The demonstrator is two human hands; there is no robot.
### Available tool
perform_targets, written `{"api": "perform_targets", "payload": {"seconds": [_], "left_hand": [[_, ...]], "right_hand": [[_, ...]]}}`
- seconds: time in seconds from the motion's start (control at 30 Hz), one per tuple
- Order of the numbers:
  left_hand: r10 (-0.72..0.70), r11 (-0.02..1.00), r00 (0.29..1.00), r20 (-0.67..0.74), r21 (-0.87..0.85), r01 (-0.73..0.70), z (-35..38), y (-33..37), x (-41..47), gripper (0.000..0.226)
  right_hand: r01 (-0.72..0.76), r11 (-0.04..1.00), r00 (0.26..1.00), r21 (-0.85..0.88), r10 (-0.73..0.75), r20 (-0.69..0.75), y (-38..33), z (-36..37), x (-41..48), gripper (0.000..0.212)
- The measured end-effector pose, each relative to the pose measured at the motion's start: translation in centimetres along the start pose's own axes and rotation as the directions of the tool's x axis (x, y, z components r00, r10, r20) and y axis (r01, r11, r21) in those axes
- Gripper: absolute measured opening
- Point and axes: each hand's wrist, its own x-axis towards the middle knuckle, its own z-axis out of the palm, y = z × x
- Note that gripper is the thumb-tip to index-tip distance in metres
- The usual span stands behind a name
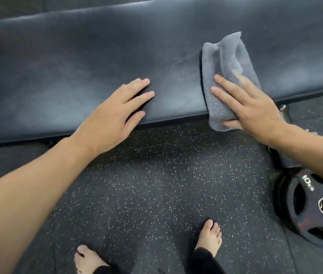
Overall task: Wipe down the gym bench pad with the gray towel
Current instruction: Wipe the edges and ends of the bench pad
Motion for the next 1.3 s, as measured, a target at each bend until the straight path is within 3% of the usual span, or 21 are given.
{"api": "perform_targets", "payload": {"seconds": [0.07, 0.17, 0.33, 0.5, 0.7, 0.83, 0.93, 1.1, 1.2, 1.3], "left_hand": [[-0.029, 0.999, 0.999, -0.03, -0.016, 0.029, -0.3, -0.7, -0.7, 0.045], [-0.071, 0.997, 0.996, -0.06, -0.034, 0.069, -0.8, -1.8, -1.9, 0.044], [-0.153, 0.988, 0.987, -0.043, -0.01, 0.153, -2.7, -3.9, -4.4, 0.051], [-0.227, 0.973, 0.974, -0.012, 0.041, 0.227, -4.7, -5.8, -7.9, 0.055], [-0.246, 0.968, 0.968, -0.041, 0.044, 0.247, -6.1, -9.2, -12.0, 0.049], [-0.28, 0.959, 0.957, -0.082, 0.015, 0.282, -7.0, -11.6, -14.8, 0.045], [-0.343, 0.937, 0.93, -0.134, 0.024, 0.349, -8.4, -14.0, -17.3, 0.043], [-0.464, 0.88, 0.862, -0.207, 0.005, 0.475, -10.9, -18.9, -21.7, 0.044], [-0.538, 0.829, 0.805, -0.25, 0.018, 0.559, -12.4, -21.2, -24.0, 0.041], [-0.573, 0.803, 0.787, -0.229, 0.036, 0.595, -13.6, -22.7, -25.6, 0.042]], "right_hand": [[0.032, 0.999, 0.999, 0.015, -0.032, 0.014, -2.5, 0.0, 2.3, 0.088], [0.004, 1.0, 1.0, -0.03, -0.004, 0.018, -7.8, -0.3, 6.2, 0.103], [0.054, 0.998, 0.999, -0.017, -0.054, 0.003, -15.8, -0.1, 13.0, 0.102], [0.026, 0.998, 1.0, 0.05, -0.026, 0.003, -12.4, -1.2, 9.5, 0.098], [0.028, 1.0, 0.997, 0.001, -0.028, 0.073, -11.0, -0.9, 8.4, 0.088], [0.11, 0.993, 0.989, 0.054, -0.114, 0.094, -17.8, -1.2, 14.3, 0.093], [0.149, 0.989, 0.984, -0.019, -0.146, 0.099, -25.5, -1.1, 21.0, 0.101], [0.134, 0.991, 0.991, -0.001, -0.134, 0.029, -38.3, 0.2, 31.1, 0.075], [0.125, 0.992, 0.991, 0.007, -0.125, 0.045, -40.9, 0.0, 33.8, 0.083], [0.177, 0.984, 0.983, 0.031, -0.179, 0.051, -38.7, -0.2, 31.6, 0.092]]}}
